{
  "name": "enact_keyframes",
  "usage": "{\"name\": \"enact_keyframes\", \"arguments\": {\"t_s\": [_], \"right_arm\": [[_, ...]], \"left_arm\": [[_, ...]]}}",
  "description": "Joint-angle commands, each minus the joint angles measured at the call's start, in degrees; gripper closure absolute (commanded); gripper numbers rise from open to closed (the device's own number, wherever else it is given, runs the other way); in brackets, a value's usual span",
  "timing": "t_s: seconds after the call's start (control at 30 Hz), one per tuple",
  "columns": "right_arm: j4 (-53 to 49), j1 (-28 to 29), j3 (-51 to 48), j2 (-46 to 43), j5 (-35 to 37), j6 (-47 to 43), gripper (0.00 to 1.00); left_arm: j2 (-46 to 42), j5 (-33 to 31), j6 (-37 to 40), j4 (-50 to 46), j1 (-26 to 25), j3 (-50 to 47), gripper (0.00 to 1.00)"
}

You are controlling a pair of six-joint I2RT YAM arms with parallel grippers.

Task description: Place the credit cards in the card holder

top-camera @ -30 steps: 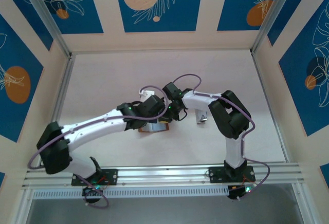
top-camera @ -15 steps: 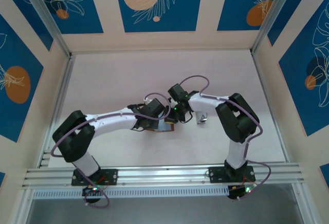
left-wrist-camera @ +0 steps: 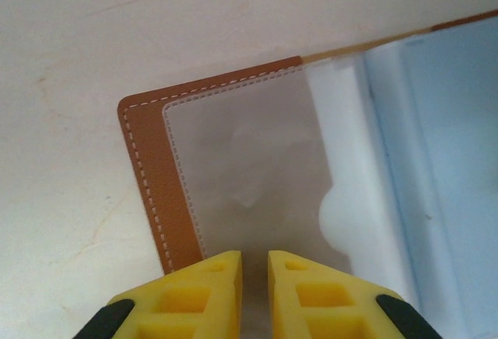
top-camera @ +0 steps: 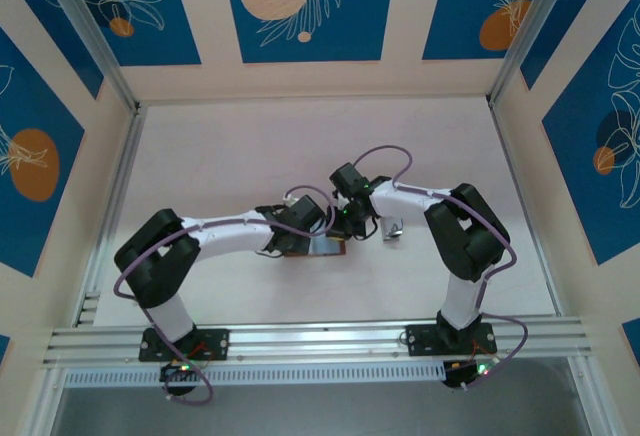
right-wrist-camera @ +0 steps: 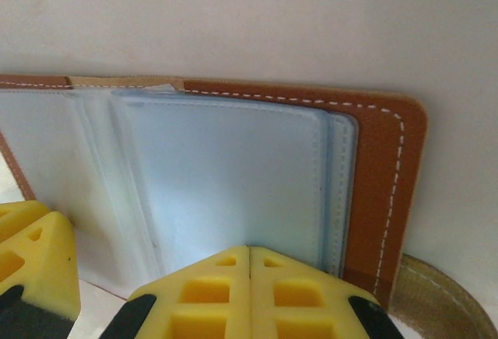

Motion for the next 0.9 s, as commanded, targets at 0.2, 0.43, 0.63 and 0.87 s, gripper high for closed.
{"name": "enact_keyframes", "arguments": {"t_s": [0.2,0.43,0.63,0.87], "right_arm": [[-4.7,-0.2,3.2,0.2,1.9,-1.7,0.98],[-5.4,0.5,6.2,-3.6,1.3,-4.8,0.91],[-9.4,-5.0,7.4,-12.2,3.3,-7.2,0.88],[-10.9,-19.1,-1.2,-21.3,5.6,-8.3,0.85]], "left_arm": [[-0.4,0.0,-0.2,1.0,0.5,-3.7,0.85],[0.2,0.9,0.1,2.1,0.5,-4.1,0.86],[0.8,1.2,-0.3,2.3,0.4,-4.3,0.87],[0.9,1.9,-0.7,3.1,0.3,-5.1,0.88]]}}
